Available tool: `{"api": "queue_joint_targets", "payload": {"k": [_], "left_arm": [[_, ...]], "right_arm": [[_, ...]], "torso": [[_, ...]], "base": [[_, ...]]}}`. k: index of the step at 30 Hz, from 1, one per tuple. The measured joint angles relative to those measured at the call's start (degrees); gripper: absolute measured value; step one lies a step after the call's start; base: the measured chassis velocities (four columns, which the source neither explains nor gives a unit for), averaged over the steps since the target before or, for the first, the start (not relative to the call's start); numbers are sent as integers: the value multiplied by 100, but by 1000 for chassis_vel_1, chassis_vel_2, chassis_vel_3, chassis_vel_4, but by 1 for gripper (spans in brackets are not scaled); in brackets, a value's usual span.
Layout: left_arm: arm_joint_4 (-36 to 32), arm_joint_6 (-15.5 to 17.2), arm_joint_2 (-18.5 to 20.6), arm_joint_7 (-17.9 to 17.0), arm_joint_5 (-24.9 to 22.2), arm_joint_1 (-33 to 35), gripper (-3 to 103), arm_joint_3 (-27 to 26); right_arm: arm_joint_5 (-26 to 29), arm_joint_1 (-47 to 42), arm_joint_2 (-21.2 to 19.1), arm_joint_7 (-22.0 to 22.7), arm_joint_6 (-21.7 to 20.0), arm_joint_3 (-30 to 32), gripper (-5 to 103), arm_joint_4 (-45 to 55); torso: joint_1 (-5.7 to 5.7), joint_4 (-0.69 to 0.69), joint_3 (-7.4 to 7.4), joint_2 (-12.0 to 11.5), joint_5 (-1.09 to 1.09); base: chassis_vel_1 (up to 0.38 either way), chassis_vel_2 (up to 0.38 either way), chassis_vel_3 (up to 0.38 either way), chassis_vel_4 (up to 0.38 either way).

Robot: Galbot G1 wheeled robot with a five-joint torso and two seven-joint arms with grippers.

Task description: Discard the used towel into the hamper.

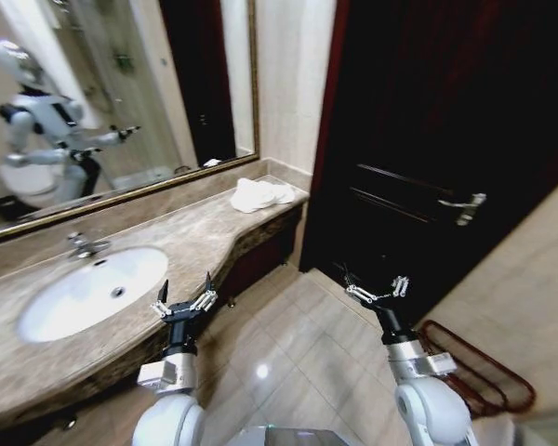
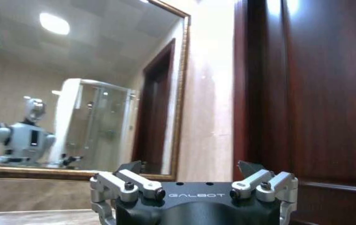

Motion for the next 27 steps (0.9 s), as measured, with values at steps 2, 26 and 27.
{"api": "queue_joint_targets", "payload": {"k": [2, 26, 27], "left_arm": [[68, -76, 0, 45, 125, -39, 100, -67], [726, -1138, 0, 771, 97, -411, 100, -197], [782, -1250, 0, 837, 73, -455, 100, -215]], "right_arm": [[-74, -18, 32, 29, 12, -51, 100, 0], [-362, -211, 188, 58, 159, -173, 100, 37], [-362, -216, 188, 58, 161, -175, 100, 37]], "torso": [[0, -1, 0, 2, 2], [3, -1, 5, 9, 1], [2, -1, 4, 10, 1]], "base": [[38, 53, 34, 28], [-115, 128, 123, -121], [-123, 127, 131, -129]]}}
